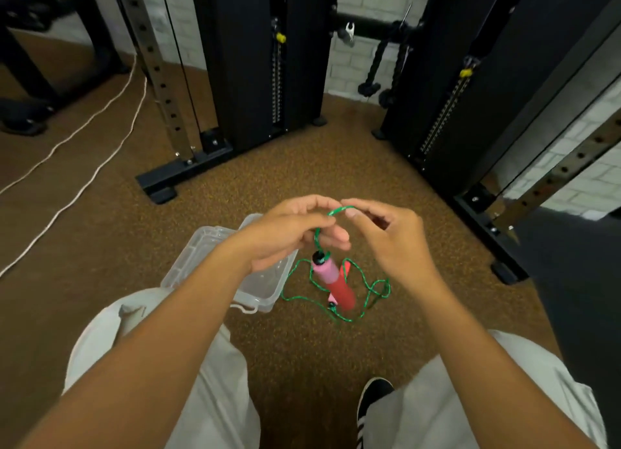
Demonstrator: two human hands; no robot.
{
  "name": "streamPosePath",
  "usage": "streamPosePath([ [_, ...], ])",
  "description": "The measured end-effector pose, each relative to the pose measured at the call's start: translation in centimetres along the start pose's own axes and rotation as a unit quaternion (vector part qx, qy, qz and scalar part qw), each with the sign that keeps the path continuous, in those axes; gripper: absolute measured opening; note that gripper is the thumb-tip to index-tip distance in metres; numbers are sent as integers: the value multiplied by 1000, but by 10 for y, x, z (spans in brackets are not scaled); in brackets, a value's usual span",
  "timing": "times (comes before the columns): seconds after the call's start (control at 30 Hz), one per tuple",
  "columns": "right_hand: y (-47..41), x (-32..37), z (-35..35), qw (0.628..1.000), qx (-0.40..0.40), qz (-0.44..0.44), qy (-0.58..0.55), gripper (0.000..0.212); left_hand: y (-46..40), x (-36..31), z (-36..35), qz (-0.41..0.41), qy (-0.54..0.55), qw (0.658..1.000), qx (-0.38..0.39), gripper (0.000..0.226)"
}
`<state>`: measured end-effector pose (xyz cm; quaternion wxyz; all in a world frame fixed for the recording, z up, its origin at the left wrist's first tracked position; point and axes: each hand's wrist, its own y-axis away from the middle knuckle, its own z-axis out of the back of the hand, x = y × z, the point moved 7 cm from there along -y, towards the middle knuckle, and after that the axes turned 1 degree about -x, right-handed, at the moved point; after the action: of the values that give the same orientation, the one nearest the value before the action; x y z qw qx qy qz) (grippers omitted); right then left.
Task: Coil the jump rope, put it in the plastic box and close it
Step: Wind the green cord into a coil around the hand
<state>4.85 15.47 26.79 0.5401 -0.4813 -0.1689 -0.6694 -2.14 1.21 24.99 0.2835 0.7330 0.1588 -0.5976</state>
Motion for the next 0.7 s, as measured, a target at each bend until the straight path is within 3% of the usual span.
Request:
streamPosePath([
  [0.17, 14, -26, 1, 996, -19, -72, -48, 9, 11, 2, -3, -7, 5, 1000, 7, 36],
  [0.37, 10, -13, -1, 990, -67, -64, -109, 10, 12, 5, 2, 26, -37, 999, 22, 37],
  [0.53, 4, -19, 0, 990, -81, -76, -86, 7, 13, 6, 1, 9, -34, 999, 12, 39],
  [0.7, 12, -30, -27, 997, -17, -81, -9, 8, 9, -2, 13, -27, 29, 999, -30, 46],
])
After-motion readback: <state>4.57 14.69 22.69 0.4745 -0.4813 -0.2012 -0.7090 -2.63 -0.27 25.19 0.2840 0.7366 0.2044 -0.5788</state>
